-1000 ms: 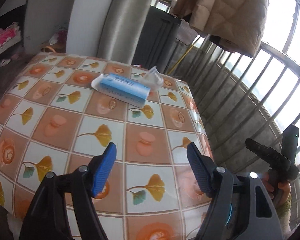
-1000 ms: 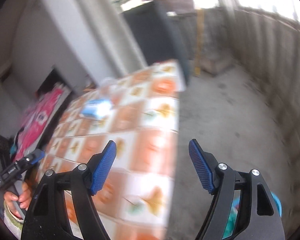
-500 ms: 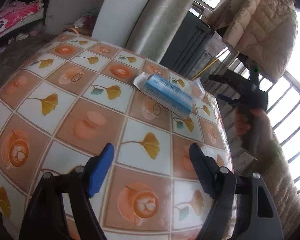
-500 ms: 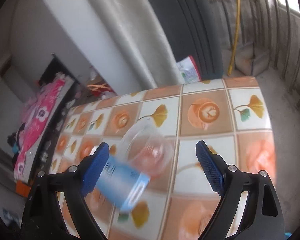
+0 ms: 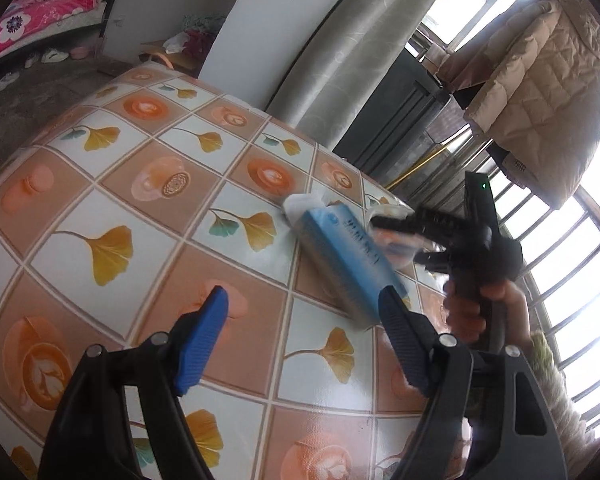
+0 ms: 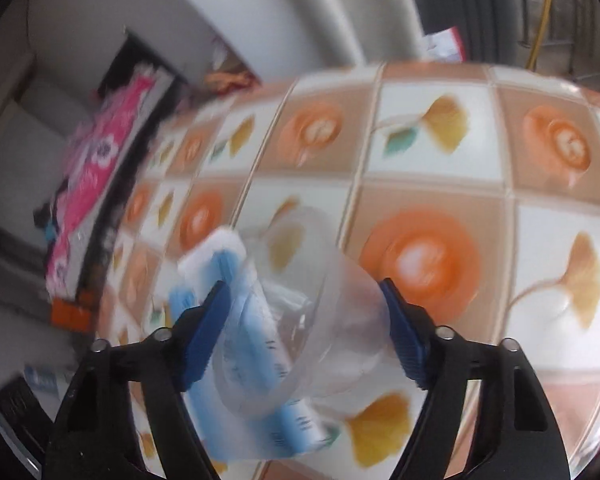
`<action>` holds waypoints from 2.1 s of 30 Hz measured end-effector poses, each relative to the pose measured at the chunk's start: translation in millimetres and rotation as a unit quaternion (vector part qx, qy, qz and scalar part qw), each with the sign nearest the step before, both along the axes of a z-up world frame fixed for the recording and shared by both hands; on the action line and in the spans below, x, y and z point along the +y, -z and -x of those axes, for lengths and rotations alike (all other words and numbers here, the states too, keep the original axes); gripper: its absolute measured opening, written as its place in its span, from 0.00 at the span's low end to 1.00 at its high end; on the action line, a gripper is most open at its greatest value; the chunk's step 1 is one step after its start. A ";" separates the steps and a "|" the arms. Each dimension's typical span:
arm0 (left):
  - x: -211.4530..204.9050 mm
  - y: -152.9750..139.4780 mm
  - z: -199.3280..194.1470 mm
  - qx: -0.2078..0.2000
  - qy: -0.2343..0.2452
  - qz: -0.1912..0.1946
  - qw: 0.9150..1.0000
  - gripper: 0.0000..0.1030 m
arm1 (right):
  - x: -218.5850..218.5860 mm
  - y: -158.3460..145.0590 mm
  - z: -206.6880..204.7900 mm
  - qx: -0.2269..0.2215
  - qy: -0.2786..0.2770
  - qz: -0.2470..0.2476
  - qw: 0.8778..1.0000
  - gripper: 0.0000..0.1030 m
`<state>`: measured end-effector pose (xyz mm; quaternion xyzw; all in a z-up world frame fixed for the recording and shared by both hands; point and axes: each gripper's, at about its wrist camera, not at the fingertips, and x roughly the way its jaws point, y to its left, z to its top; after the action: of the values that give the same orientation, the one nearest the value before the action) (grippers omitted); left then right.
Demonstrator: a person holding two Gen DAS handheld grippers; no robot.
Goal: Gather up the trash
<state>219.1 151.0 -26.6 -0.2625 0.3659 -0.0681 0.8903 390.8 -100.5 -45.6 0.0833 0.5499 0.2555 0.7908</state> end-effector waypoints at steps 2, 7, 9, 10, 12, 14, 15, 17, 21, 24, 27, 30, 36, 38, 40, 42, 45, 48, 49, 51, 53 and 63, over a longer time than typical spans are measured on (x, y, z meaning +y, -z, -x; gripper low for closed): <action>1.9 1.9 1.0 0.001 0.002 0.005 1.000 0.73 | 11.3 -0.5 21.0 -0.002 -0.023 0.007 1.000 0.66; 6.6 11.3 5.2 0.020 0.011 0.003 1.000 0.73 | 31.3 2.1 66.4 0.010 -0.051 0.005 0.999 0.56; 8.8 13.9 12.2 0.024 0.013 0.004 1.000 0.73 | 36.4 2.9 81.2 0.025 -0.061 -0.011 0.998 0.51; 11.0 14.3 19.1 0.024 0.010 0.003 1.000 0.73 | 40.1 4.3 87.1 0.031 -0.066 -0.019 0.997 0.50; 14.2 16.2 29.4 0.026 0.006 0.010 1.000 0.73 | 43.2 6.0 98.5 0.035 -0.072 -0.030 0.996 0.47; 16.5 18.6 40.8 0.031 0.008 0.017 0.999 0.73 | 44.4 8.8 107.5 0.046 -0.072 -0.045 0.995 0.42; 17.3 19.2 45.3 0.032 0.008 0.017 0.999 0.73 | 45.0 10.3 111.7 0.052 -0.072 -0.051 0.995 0.39; 20.0 19.3 54.8 0.031 0.006 0.017 0.999 0.73 | 44.4 10.9 118.7 0.059 -0.068 -0.055 0.994 0.37; 29.3 16.4 64.9 0.025 -0.005 0.015 1.000 0.73 | 29.5 6.3 129.6 0.069 -0.049 -0.061 0.995 0.37; 35.3 14.0 68.9 0.021 -0.010 0.013 1.000 0.73 | 13.8 1.1 134.2 0.067 -0.027 -0.058 0.996 0.42; 37.0 12.8 71.7 0.019 -0.009 0.018 1.000 0.73 | 2.2 -2.9 138.5 0.069 -0.012 -0.064 0.995 0.43; 32.3 9.2 75.9 0.009 0.010 0.026 1.000 0.73 | -1.5 -5.9 144.6 0.065 -0.005 -0.073 0.995 0.41; 3.7 1.5 90.4 -0.022 0.077 0.028 0.996 0.73 | 3.4 4.7 154.3 0.101 -0.004 -0.103 0.990 0.12; -6.9 1.2 93.8 -0.022 0.089 0.007 0.996 0.66 | 4.2 7.0 158.2 0.113 -0.009 -0.116 0.987 0.06; -12.7 5.8 95.3 -0.010 0.090 -0.013 0.996 0.61 | 5.6 9.8 162.5 0.126 -0.016 -0.134 0.983 0.03; -12.7 11.1 95.7 0.005 0.089 -0.002 0.996 0.51 | 6.8 11.7 166.4 0.135 -0.020 -0.143 0.980 0.03; -4.7 11.7 103.9 0.008 0.080 0.023 0.997 0.49 | 7.9 12.4 174.3 0.155 -0.032 -0.168 0.973 0.03; 2.5 4.7 118.5 -0.008 0.077 0.014 0.997 0.49 | 14.6 11.0 181.6 0.167 -0.048 -0.178 0.969 0.03; 6.2 2.6 124.4 -0.010 0.072 0.008 0.997 0.49 | 21.4 11.0 181.1 0.171 -0.057 -0.176 0.968 0.03; 12.0 1.5 129.6 -0.007 0.063 0.005 0.998 0.49 | 36.2 12.4 183.8 0.178 -0.073 -0.168 0.967 0.03; 19.1 0.8 135.1 -0.007 0.049 0.006 0.999 0.47 | 52.1 14.6 184.3 0.186 -0.092 -0.165 0.964 0.03; 54.7 17.7 135.8 0.029 -0.014 0.043 0.999 0.16 | 79.9 -9.3 177.6 0.135 -0.126 -0.124 0.975 0.56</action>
<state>83.2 205.6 -44.2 -0.3073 0.3846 -0.0639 0.8681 213.2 -20.6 -36.3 0.1450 0.6219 0.4054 0.6541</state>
